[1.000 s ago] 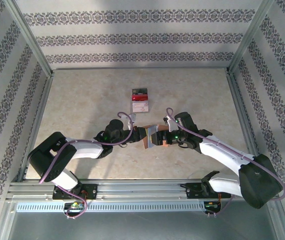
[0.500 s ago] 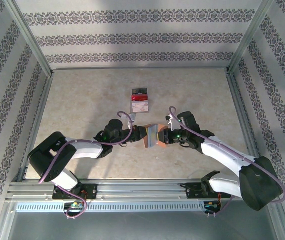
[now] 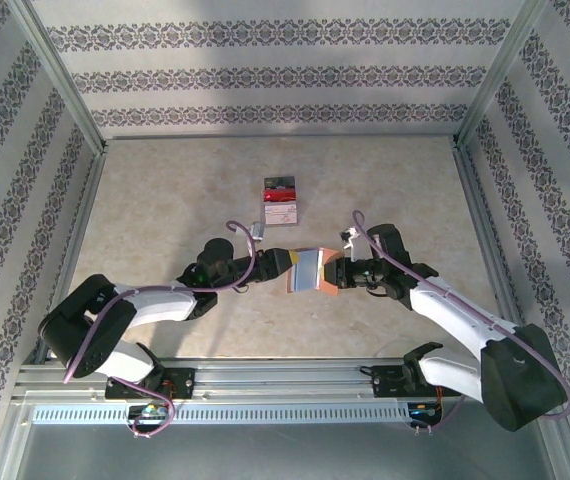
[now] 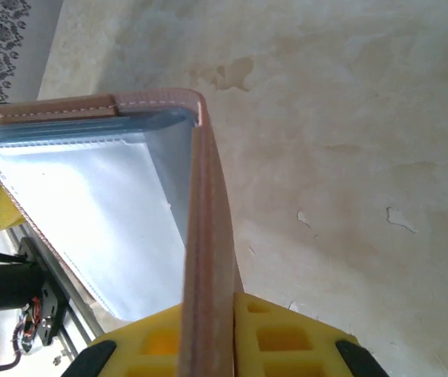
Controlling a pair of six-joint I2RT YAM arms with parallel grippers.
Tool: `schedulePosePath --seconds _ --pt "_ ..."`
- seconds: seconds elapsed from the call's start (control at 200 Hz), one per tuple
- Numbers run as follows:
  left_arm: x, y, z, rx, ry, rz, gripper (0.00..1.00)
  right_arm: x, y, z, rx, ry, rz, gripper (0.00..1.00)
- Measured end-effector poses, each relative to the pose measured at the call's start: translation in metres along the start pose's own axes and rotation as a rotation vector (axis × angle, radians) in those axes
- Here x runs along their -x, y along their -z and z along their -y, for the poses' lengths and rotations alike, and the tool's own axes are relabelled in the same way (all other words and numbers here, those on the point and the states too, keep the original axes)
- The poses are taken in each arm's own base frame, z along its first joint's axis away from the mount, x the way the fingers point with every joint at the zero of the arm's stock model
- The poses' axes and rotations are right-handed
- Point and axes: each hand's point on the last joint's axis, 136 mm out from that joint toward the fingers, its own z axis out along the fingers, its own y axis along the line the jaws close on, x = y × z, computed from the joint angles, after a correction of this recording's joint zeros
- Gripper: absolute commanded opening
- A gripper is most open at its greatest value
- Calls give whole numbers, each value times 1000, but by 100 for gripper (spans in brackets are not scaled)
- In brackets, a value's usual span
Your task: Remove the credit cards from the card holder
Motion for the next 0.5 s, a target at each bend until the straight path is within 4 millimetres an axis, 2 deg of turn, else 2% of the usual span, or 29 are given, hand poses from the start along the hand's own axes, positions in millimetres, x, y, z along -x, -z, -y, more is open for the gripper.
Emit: schedulePosePath --seconds 0.18,0.5 --pt "-1 -2 6 -41 1 -11 47 -1 1 -4 30 -23 -8 0" --pt "-4 -4 1 -36 12 -22 33 -2 4 1 54 -59 -5 0"
